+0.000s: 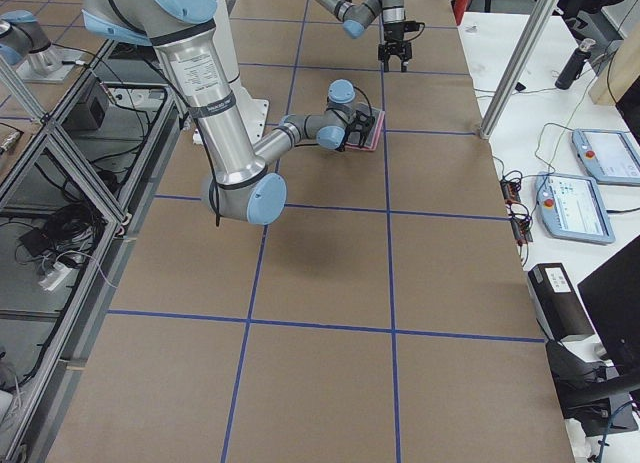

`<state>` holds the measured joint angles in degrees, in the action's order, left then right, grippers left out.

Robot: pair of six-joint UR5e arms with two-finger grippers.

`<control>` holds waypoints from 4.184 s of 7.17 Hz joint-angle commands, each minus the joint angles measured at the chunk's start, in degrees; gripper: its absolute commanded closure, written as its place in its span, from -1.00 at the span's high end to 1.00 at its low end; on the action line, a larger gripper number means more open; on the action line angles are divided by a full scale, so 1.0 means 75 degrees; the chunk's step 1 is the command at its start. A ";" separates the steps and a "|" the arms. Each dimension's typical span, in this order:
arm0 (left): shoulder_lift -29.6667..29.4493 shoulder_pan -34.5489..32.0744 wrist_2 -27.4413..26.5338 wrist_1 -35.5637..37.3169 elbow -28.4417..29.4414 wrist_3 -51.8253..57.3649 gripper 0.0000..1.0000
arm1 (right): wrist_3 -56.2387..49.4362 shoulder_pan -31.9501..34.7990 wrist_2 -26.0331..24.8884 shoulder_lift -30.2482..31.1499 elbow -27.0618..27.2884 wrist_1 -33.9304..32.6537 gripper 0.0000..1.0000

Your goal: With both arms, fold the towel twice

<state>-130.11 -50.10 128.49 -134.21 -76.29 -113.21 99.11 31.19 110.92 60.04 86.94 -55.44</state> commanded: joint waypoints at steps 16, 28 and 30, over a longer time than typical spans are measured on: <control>0.0051 -0.0692 0.0633 -0.0024 0.0035 0.0141 1.00 | 0.0016 -0.1077 0.0211 -0.2182 -0.0975 0.0115 0.94; 0.2238 0.1847 -0.1694 -0.0024 -0.2422 -0.0117 1.00 | -0.2617 0.2225 0.1934 -0.0191 -0.0271 -0.0026 1.00; 0.2512 0.2831 -0.2643 -0.0012 -0.2637 -0.0432 0.99 | -0.2739 0.2356 0.1910 -0.0166 -0.0400 -0.0026 1.00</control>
<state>-112.44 -33.39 113.15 -134.37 -95.12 -115.24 79.37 48.10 125.33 58.53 84.40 -55.63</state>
